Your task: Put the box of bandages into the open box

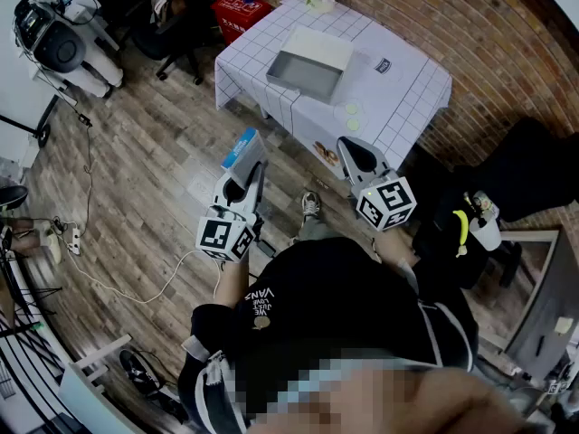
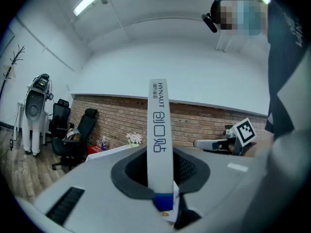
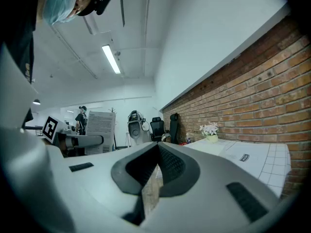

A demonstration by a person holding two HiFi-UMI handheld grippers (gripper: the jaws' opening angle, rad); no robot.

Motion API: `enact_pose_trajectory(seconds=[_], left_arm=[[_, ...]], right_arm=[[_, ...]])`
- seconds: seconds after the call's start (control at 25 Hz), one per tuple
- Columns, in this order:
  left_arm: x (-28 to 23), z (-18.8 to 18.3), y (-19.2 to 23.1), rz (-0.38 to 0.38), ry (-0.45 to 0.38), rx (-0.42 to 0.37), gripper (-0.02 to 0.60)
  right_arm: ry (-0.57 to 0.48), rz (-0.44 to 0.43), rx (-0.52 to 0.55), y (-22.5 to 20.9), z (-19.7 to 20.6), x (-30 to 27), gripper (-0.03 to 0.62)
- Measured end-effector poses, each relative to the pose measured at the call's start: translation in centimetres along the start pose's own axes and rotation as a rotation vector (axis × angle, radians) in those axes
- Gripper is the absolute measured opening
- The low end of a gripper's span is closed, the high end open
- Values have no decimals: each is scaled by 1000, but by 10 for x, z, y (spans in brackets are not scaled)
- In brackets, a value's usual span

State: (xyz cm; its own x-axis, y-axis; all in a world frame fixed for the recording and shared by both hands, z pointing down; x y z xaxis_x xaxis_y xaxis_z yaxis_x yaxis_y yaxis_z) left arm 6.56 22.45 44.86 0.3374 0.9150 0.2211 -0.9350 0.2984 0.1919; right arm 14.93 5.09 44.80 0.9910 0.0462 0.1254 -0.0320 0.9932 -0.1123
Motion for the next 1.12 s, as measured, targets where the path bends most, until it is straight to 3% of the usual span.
enact_pose_trajectory(seconds=[0.2,0.36,1.12], left_arm=[[-11,5,14,-11,3,27,78],[-26,12,24,-16,9,40,78],[-158,39,85,-29,42,10,78]], right_arm=[[-22,-38,-12,1,-2,-15,-6],[-14,-13,-10,-13,3,-27,-6],[59,9,-48,-130,28,-114,-6]])
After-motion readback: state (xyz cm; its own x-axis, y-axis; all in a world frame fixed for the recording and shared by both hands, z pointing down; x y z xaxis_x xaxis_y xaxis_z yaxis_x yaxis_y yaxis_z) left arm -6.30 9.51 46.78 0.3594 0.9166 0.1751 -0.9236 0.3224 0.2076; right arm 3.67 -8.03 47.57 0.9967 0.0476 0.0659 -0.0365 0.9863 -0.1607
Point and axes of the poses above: the fingertips, and each gripper's own axes: x backward along the fingers, y to its left, z out of its underside, the point moved 1 cm from there along x, backward along the fingers, and after that the axes turned 12 degrees about -y, right-handed, at the moved point
